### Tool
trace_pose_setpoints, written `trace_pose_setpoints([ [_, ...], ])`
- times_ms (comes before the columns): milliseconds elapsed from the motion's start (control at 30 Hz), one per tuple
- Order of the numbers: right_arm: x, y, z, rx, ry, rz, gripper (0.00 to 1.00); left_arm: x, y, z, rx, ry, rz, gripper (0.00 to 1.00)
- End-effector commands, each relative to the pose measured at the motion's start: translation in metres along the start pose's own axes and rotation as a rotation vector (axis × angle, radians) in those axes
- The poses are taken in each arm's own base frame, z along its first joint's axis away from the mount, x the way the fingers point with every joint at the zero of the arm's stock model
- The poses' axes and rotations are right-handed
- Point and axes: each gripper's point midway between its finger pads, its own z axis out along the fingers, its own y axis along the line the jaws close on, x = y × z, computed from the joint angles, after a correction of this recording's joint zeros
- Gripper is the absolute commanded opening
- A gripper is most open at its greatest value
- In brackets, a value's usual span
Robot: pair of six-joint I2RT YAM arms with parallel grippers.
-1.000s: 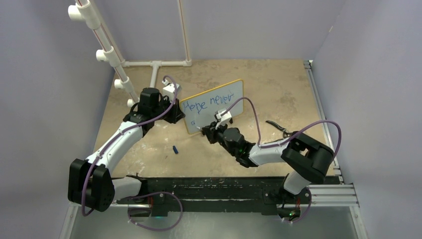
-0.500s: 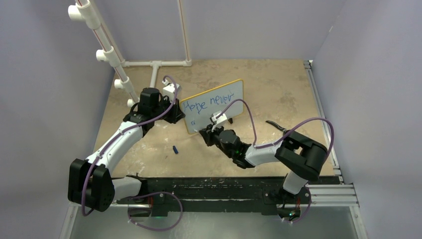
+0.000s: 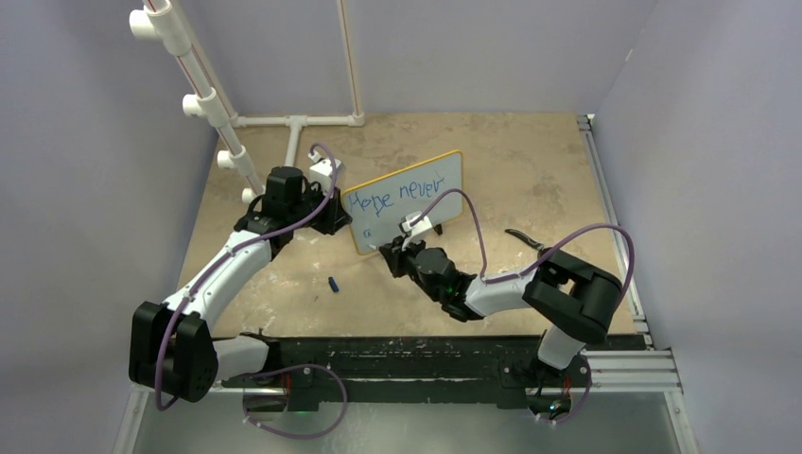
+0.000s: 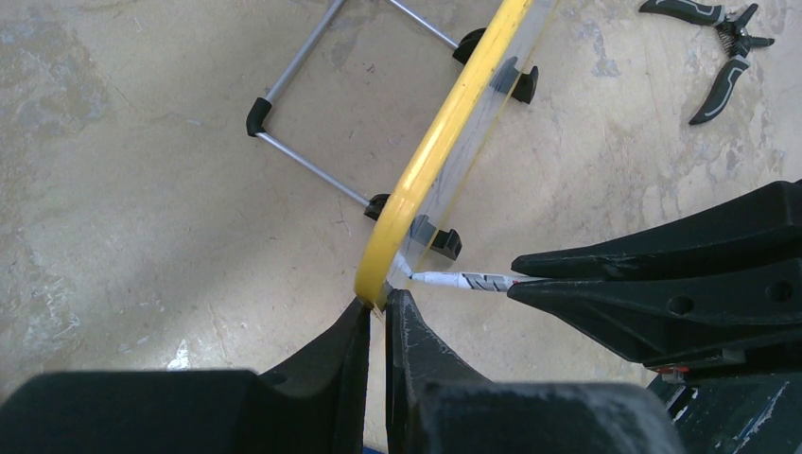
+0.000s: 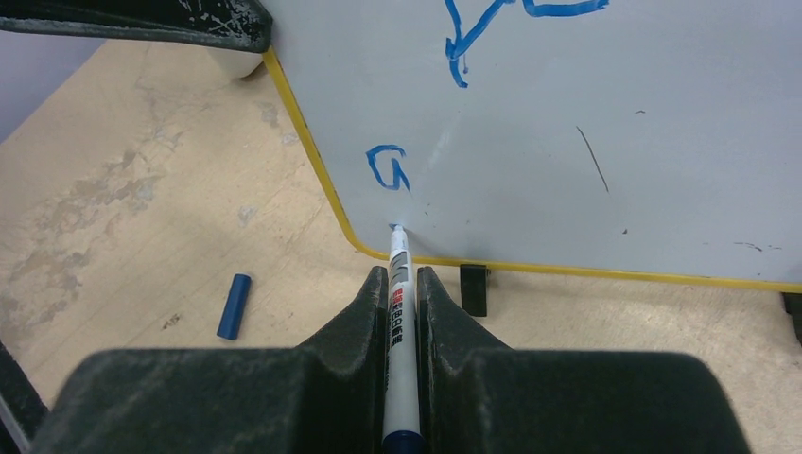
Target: Write a sentence on the whiteboard
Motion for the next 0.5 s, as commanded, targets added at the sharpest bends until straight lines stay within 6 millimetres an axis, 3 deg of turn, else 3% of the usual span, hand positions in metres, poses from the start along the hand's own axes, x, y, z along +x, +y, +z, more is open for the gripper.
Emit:
trace_pose_setpoints([
  [0, -0.023, -0.006, 0.003, 0.065, -0.07, 0.018, 0.0, -0.006, -0.008, 0.002, 0.038, -0.018, 0.017, 0.0],
  [467, -0.051, -0.009, -0.001, 0.102, -0.135, 0.032, 0.0, -0.007, -0.008, 0.002, 0.036, -0.021, 0.019, 0.0],
])
